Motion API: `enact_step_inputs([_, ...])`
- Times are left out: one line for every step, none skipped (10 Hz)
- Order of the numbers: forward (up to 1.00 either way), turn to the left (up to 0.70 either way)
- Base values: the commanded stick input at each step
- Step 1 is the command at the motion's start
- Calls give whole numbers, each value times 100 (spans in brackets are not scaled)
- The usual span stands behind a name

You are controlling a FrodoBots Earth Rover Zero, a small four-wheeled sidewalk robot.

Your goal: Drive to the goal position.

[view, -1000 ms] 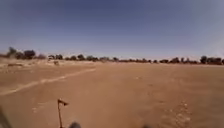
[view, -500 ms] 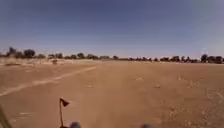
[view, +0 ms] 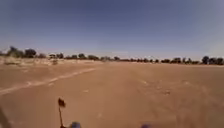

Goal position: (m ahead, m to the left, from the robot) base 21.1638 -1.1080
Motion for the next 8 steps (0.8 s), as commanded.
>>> enact_step_inputs([70, -32])
enact_step_inputs([70, -7])
enact_step_inputs([70, 0])
enact_step_inputs([70, 0])
enact_step_inputs([70, 0])
enact_step_inputs([70, 0])
enact_step_inputs([70, 0])
enact_step_inputs([70, 0])
